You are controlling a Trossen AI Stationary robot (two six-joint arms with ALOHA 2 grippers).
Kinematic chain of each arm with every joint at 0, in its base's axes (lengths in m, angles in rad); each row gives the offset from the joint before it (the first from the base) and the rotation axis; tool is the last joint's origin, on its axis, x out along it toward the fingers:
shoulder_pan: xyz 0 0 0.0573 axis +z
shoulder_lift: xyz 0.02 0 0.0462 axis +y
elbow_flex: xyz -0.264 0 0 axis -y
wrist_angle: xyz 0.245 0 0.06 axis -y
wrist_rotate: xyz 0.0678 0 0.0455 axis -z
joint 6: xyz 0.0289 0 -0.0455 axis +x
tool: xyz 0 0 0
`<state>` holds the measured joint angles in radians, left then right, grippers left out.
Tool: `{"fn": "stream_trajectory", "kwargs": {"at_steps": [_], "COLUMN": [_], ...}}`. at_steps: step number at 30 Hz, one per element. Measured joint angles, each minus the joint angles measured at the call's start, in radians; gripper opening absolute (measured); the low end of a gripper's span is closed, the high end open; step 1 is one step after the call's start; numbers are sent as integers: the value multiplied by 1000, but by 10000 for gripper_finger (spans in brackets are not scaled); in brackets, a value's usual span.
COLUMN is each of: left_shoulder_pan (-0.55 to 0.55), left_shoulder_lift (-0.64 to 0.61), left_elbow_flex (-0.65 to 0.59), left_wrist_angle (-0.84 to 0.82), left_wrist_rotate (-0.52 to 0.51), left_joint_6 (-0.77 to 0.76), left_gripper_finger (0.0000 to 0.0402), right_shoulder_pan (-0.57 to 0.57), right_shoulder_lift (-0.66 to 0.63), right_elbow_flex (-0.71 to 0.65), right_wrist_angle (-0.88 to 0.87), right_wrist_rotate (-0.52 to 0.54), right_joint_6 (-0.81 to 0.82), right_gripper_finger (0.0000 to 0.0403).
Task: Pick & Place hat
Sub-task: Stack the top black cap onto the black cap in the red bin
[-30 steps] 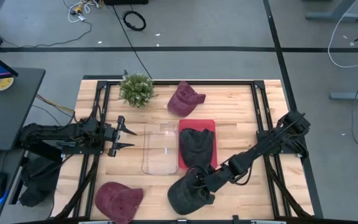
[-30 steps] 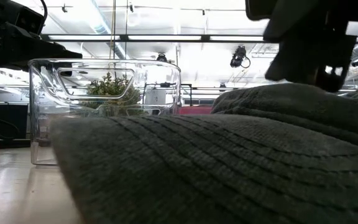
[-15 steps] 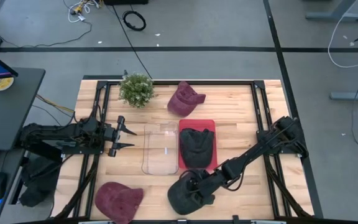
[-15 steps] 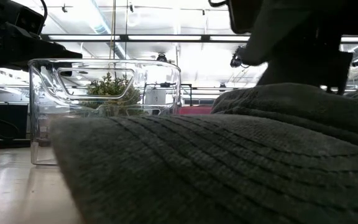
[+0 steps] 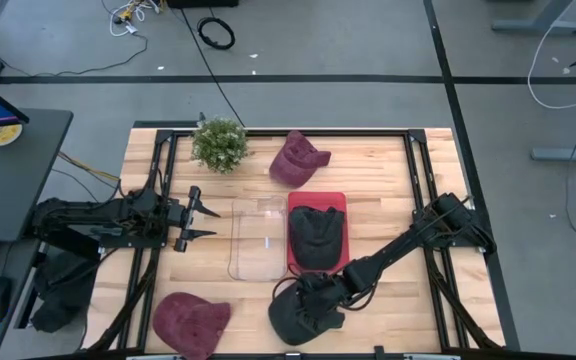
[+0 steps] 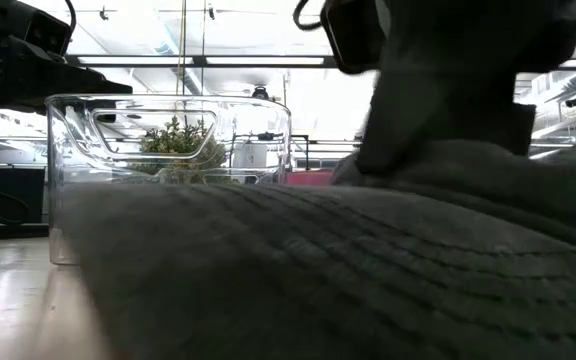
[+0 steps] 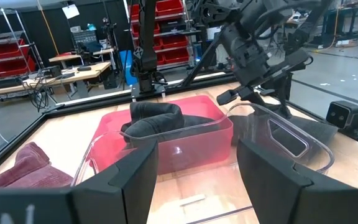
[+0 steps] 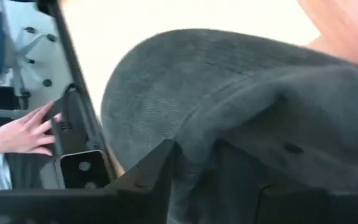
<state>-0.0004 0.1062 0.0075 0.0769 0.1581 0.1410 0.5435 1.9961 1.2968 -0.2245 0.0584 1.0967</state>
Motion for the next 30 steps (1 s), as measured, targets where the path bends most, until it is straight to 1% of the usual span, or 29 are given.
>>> {"fn": "stream_trajectory", "kwargs": {"at_steps": [2, 6, 7, 11, 14, 18, 24, 30], "left_shoulder_pan": [0, 0, 0, 0, 0, 0, 0, 0], "left_shoulder_lift": [0, 0, 0, 0, 0, 0, 0, 0], "left_elbow_flex": [0, 0, 0, 0, 0, 0, 0, 0], "left_wrist_angle": [0, 0, 0, 0, 0, 0, 0, 0], "left_wrist_rotate": [0, 0, 0, 0, 0, 0, 0, 0], "left_joint_6": [0, 0, 0, 0, 0, 0, 0, 0], "left_gripper_finger": [222, 222, 222, 222, 222, 222, 222, 222], "right_shoulder_pan": [0, -2, -1, 0, 1, 16, 38, 62], "right_shoulder_lift": [0, -1, -1, -1, -11, -48, -115, -185], "right_elbow_flex": [1, 2, 2, 1, -1, -1, -1, -1], "right_wrist_angle": [-28, -36, -32, 9, 11, 18, 22, 27], "right_wrist_rotate": [-10, -64, -68, -81, -81, -61, -9, 19], "right_joint_6": [14, -7, -21, -58, -88, -110, -210, -346], "right_gripper_finger": [94, 24, 14, 15, 7, 6, 4, 4]}}
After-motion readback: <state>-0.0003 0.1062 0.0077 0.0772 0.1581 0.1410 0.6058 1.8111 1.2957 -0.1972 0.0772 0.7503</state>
